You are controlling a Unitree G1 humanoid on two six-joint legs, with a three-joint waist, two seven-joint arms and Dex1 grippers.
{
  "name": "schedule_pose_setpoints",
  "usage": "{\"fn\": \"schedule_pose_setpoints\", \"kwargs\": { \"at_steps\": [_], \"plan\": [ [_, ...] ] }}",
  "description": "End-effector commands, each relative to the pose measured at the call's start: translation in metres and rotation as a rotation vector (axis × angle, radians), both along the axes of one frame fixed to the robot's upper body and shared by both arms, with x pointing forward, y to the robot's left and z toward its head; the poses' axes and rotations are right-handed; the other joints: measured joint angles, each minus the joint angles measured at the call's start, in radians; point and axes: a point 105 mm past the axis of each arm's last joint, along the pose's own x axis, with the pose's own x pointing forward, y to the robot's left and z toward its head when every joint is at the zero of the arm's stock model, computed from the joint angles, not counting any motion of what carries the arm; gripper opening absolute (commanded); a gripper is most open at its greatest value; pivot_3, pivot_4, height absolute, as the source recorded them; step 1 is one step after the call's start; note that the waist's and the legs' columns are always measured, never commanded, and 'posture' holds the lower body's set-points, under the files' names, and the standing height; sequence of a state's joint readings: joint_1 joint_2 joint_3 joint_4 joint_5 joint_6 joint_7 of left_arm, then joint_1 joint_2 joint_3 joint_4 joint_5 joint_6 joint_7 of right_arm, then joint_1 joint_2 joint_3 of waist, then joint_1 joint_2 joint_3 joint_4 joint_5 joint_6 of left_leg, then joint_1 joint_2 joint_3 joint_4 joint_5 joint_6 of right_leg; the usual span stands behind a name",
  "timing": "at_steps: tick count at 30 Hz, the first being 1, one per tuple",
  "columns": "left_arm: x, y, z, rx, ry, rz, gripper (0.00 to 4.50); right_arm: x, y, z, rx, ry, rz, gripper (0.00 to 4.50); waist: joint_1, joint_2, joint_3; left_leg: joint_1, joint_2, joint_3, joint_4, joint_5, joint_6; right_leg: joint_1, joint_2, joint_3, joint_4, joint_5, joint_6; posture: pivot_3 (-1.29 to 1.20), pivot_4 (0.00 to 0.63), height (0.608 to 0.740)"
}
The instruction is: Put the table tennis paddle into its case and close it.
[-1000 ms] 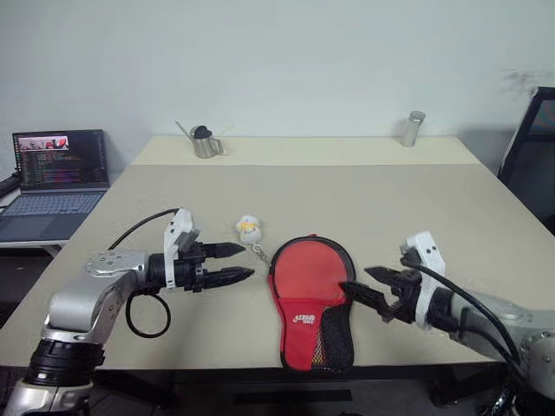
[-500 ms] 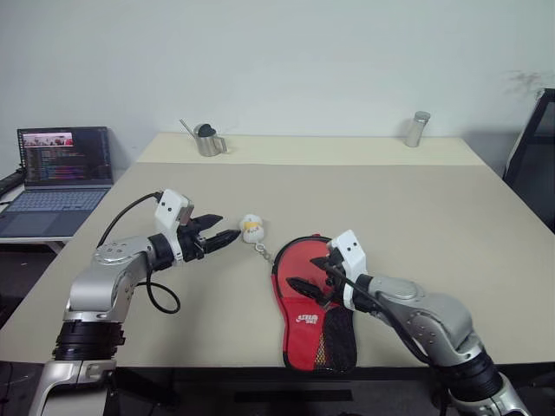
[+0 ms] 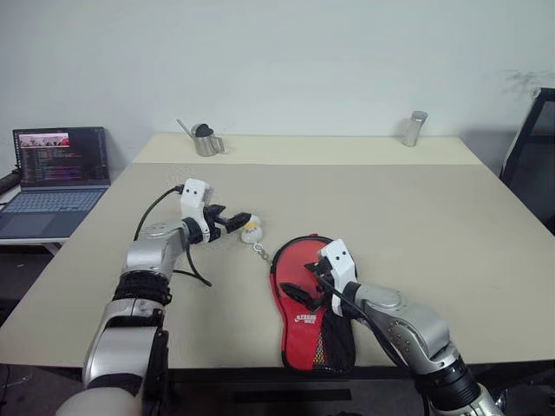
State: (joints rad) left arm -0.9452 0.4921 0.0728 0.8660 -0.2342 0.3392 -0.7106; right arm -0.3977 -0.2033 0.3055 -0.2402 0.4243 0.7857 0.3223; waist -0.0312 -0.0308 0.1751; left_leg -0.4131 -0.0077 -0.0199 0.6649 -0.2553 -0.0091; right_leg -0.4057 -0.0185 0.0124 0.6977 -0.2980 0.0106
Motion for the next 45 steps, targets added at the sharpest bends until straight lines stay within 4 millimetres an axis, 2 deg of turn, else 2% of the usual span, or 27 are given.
{"fn": "schedule_pose_setpoints", "kwargs": {
  "at_steps": [1,6,10,20,27,30,34,39,41,45],
  "plan": [
    [0.008,-0.01,0.0,0.026,0.01,-0.017,4.46,-0.001,0.003,0.008,0.021,-0.034,0.0,4.5,0.001,0.0,0.0,0.0,0.0,0.0,0.0,0.0,0.0,0.0,0.0,0.0,0.0,0.0,0.0,0.0,0.15,0.74],
    [0.009,-0.03,-0.015,0.055,0.091,-0.081,4.46,0.001,0.003,0.008,0.024,-0.04,-0.02,4.5,0.001,0.0,0.0,-0.001,0.0,0.0,0.0,0.0,0.0,-0.001,0.0,0.0,0.0,0.0,0.0,0.0,0.15,0.74],
    [0.01,-0.037,-0.02,0.069,0.114,-0.099,4.46,0.005,-0.002,0.008,0.013,-0.055,-0.048,4.5,-0.001,0.0,0.0,-0.001,0.0,0.0,0.0,0.0,0.0,-0.001,0.0,0.0,0.0,0.0,0.0,0.0,0.15,0.74],
    [0.009,-0.039,-0.021,0.068,0.115,-0.114,4.46,0.016,-0.028,0.014,-0.022,-0.111,-0.149,4.5,0.0,0.0,0.0,-0.001,-0.001,0.0,0.001,0.0,0.0,-0.001,0.0,0.0,0.0,0.0,0.0,0.0,0.15,0.74],
    [0.009,-0.04,-0.025,0.062,0.124,-0.111,4.46,0.017,-0.034,0.013,-0.093,-0.137,-0.158,4.5,0.0,0.0,0.0,-0.001,0.0,0.0,0.001,0.0,0.0,-0.001,0.0,0.0,0.001,0.0,0.0,0.0,0.15,0.74],
    [0.009,-0.039,-0.027,0.067,0.125,-0.097,3.59,0.012,-0.028,0.016,-0.059,-0.133,-0.111,4.5,0.0,0.0,0.0,-0.001,0.0,0.0,0.001,0.0,0.0,-0.001,0.0,0.0,0.001,0.0,0.0,0.0,0.15,0.74],
    [0.009,-0.039,-0.029,0.068,0.131,-0.093,2.08,0.007,-0.023,0.012,-0.035,-0.077,-0.074,4.5,0.0,0.0,0.0,-0.001,0.0,0.0,0.001,0.0,0.0,-0.001,0.0,0.0,0.001,0.0,0.0,0.0,0.15,0.74],
    [0.007,-0.039,-0.029,0.057,0.133,-0.104,0.52,0.007,-0.027,-0.011,-0.107,-0.008,-0.081,4.5,0.0,-0.001,0.0,-0.001,-0.001,0.0,0.001,0.0,0.0,-0.001,0.0,0.0,0.001,0.0,0.0,0.0,0.15,0.74],
    [0.007,-0.038,-0.025,0.04,0.124,-0.117,0.23,0.009,-0.031,-0.022,-0.154,0.014,-0.093,4.5,0.0,-0.001,-0.001,-0.001,-0.001,0.0,0.002,0.0,0.0,-0.001,0.0,0.0,0.002,0.0,0.0,0.0,0.15,0.74],
    [0.006,-0.04,-0.015,0.052,0.085,-0.174,0.21,0.008,-0.035,-0.034,-0.215,0.038,-0.085,4.5,0.0,-0.003,-0.002,-0.001,-0.001,0.0,0.003,0.0,0.0,-0.001,0.0,0.0,0.003,0.0,0.0,0.0,0.15,0.74]
  ]
}}
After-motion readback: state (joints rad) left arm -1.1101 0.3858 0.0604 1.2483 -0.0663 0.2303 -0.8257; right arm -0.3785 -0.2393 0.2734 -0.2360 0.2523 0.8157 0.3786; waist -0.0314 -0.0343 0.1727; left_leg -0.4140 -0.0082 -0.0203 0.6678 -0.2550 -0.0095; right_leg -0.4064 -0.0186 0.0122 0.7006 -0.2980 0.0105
